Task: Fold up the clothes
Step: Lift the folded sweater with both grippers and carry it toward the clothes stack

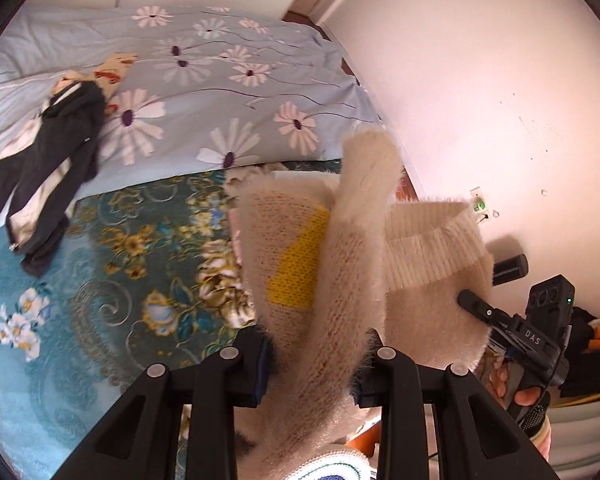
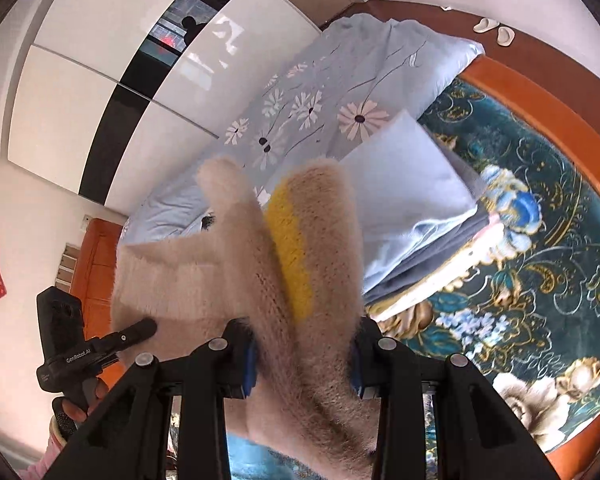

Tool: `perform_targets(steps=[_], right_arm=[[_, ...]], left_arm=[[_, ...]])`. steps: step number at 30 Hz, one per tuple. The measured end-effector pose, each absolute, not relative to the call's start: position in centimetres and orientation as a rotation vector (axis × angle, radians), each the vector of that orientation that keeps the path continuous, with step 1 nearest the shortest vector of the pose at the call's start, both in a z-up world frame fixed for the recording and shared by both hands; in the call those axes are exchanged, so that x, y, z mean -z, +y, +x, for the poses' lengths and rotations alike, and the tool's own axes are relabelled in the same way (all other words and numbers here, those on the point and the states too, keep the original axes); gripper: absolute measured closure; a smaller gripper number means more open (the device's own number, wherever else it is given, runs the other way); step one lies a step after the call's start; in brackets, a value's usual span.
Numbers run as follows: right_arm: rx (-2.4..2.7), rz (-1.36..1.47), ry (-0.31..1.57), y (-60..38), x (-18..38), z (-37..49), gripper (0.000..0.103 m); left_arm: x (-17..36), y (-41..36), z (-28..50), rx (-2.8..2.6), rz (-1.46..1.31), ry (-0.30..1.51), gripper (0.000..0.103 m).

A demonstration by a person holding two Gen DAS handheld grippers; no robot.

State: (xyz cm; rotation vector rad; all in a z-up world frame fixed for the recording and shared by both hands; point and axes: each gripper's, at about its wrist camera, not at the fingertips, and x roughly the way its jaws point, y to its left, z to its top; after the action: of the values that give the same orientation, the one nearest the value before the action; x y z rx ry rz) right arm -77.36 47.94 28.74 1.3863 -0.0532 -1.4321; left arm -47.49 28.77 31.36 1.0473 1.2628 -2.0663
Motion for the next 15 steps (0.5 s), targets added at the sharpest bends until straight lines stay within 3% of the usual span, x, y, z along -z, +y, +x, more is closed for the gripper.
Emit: perform_targets(steps=[9, 15], right_arm=[[1.485, 1.356, -0.078, 43.8, -29.3, -87.5, 0.066], [1.446, 1.391, -0.091, 39.4, -26.1, -92.4, 0.066]], left_arm=[[-29.8, 23.8, -56.8, 2.073, 1.034, 1.390, 0.071], [-26.6, 21.3, -59.0, 2.026, 0.996, 1.473, 0.071]])
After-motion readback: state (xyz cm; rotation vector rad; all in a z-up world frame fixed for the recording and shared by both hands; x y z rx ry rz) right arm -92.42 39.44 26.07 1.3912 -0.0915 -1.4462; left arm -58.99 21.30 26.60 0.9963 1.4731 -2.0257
